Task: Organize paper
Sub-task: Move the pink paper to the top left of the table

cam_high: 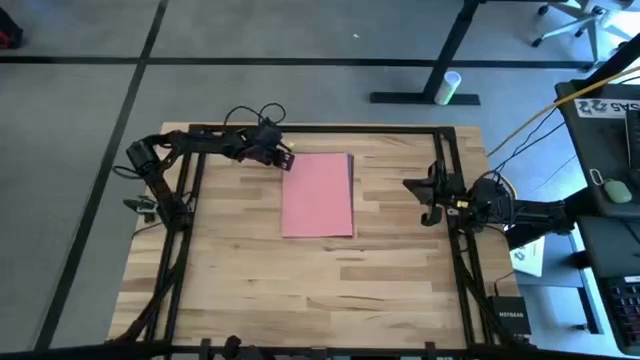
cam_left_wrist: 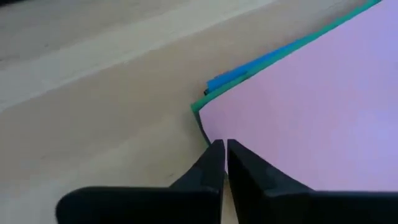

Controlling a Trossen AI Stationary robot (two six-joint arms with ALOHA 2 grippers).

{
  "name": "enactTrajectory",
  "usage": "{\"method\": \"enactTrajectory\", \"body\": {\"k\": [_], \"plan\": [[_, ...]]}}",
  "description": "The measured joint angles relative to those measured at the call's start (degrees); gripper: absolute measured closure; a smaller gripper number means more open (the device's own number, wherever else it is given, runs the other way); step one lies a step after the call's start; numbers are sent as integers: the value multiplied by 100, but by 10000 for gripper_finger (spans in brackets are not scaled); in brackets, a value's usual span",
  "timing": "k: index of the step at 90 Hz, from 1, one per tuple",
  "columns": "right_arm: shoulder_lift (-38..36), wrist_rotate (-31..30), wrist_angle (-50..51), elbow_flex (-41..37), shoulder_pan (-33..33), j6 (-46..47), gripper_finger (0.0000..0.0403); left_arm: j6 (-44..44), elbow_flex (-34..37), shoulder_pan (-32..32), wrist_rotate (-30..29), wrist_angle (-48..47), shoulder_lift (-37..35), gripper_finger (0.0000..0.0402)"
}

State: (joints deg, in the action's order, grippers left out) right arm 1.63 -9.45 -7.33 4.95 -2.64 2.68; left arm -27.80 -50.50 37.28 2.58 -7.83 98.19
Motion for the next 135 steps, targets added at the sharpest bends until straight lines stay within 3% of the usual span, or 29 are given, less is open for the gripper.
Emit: {"method": "enactTrajectory", "body": {"k": [15, 39, 55, 90, 135], "plan": [[0, 0, 0, 0, 0, 0, 402, 14, -126, -57, 23, -325, -4, 400], [0, 1, 2, 0, 0, 0, 402, 792, -467, -92, 401, -745, -4, 400], [0, 2, 24, 0, -1, 1, 402, 551, -758, -107, -103, -1575, -7, 400], [0, 2, 28, 0, -2, 0, 402, 108, -758, -73, -217, -1134, 20, 399], [0, 6, 28, 0, 0, 0, 402, -236, -708, 37, -224, -992, 251, 283]]}}
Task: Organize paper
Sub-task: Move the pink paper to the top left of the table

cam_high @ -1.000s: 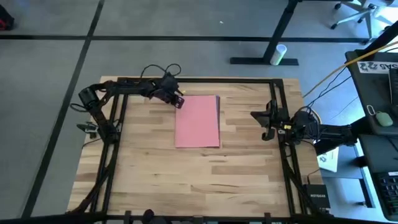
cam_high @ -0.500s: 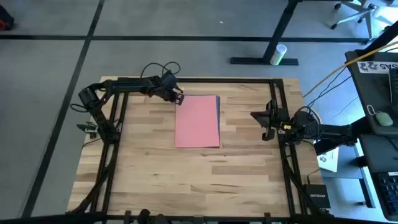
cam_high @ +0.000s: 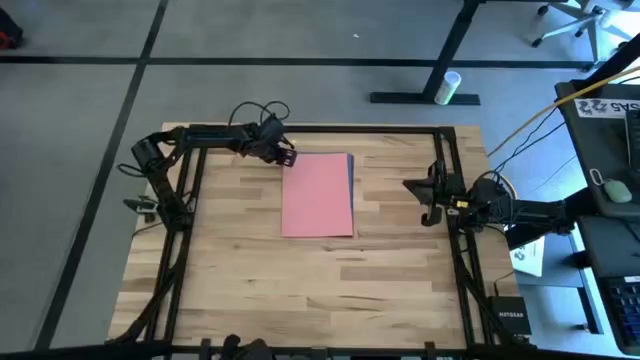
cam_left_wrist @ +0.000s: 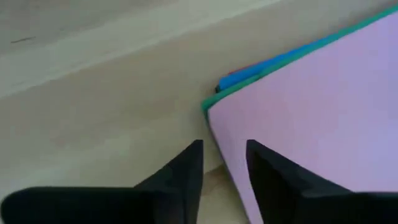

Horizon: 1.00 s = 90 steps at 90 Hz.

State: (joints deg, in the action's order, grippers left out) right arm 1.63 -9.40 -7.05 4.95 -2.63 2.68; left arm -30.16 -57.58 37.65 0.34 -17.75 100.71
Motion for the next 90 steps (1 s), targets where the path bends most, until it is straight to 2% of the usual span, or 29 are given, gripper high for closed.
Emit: {"method": "enactTrajectory", "body": {"k": [36, 46, 64, 90], "plan": [[0, 0, 122, 0, -2, 0, 402, 15, -22, -21, 33, 106, 444, 280], [0, -1, 119, 0, -2, 0, 402, 92, -28, -20, 29, 51, 388, 306], [0, -1, 118, 0, 0, 0, 402, 414, -31, -23, 72, 27, 89, 391], [0, -1, 130, 0, -1, 0, 402, 948, -31, -26, 54, -422, -206, 401]]}}
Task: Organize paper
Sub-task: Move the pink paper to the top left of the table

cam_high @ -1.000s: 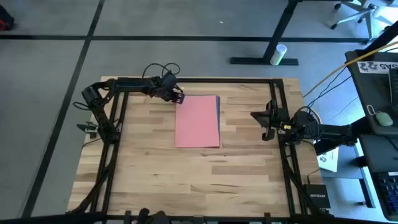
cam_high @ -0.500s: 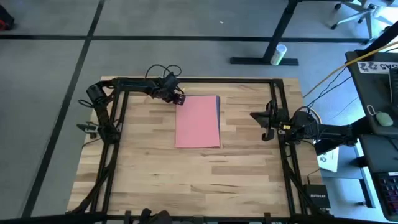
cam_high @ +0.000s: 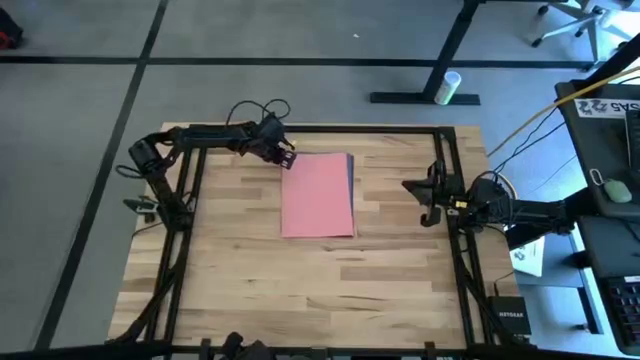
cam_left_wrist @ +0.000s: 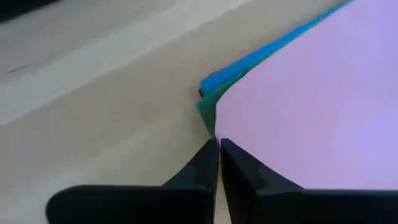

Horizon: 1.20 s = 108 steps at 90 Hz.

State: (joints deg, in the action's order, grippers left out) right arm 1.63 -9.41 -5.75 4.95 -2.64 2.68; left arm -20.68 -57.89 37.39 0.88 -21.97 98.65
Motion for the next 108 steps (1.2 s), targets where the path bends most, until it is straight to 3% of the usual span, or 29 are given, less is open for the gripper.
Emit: {"method": "enactTrajectory", "body": {"k": [25, 54, 81, 89, 108], "plan": [[0, 0, -5, 0, 1, 0, 402, 441, -2, 17, -296, -893, -438, 402], [0, 0, -3, 0, -1, 0, 402, 1258, -9, 174, -1760, -2801, -673, 401], [0, 0, -7, 0, 1, -2, 402, 1892, -9, 151, -3224, -3793, -673, 401], [0, 0, -7, 0, 0, -2, 402, 1860, -9, 133, -2928, -3691, -684, 401], [0, 0, 0, 0, -1, -2, 402, 1578, -9, -242, -798, -3124, -688, 401]]}}
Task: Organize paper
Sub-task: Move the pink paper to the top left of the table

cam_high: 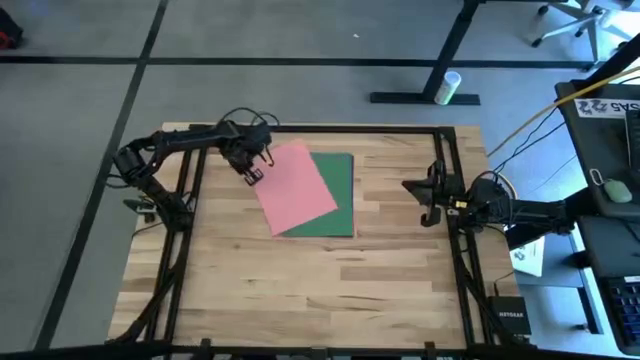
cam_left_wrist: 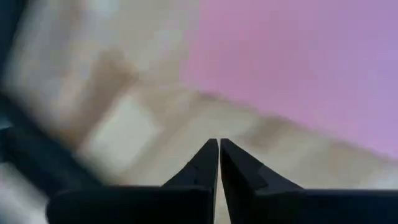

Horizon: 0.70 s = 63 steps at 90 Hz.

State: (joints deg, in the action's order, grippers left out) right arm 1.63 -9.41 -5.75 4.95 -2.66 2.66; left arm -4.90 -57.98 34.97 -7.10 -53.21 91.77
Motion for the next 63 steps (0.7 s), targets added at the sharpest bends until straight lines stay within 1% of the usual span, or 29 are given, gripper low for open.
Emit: {"method": "enactTrajectory", "body": {"k": [3, 6, 17, 28, 39, 63], "plan": [[0, 0, 8, 0, 2, 0, 402, -3, 0, -140, 299, 66, 0, 401], [0, -1, 20, 0, 1, 0, 402, -5, 0, -315, 463, 109, 0, 401], [0, 0, 97, 0, 1, 0, 402, 39, 22, -1039, 498, 466, 2, 401], [0, 0, 174, 0, 1, 0, 402, 111, 157, -1746, 160, 1068, 7, 401], [0, 0, 174, 0, 2, 1, 402, 204, 336, -2285, -210, 1466, 7, 401], [0, 0, 170, 0, 0, 2, 402, 190, 769, -3098, -251, 1966, 11, 401]]}}
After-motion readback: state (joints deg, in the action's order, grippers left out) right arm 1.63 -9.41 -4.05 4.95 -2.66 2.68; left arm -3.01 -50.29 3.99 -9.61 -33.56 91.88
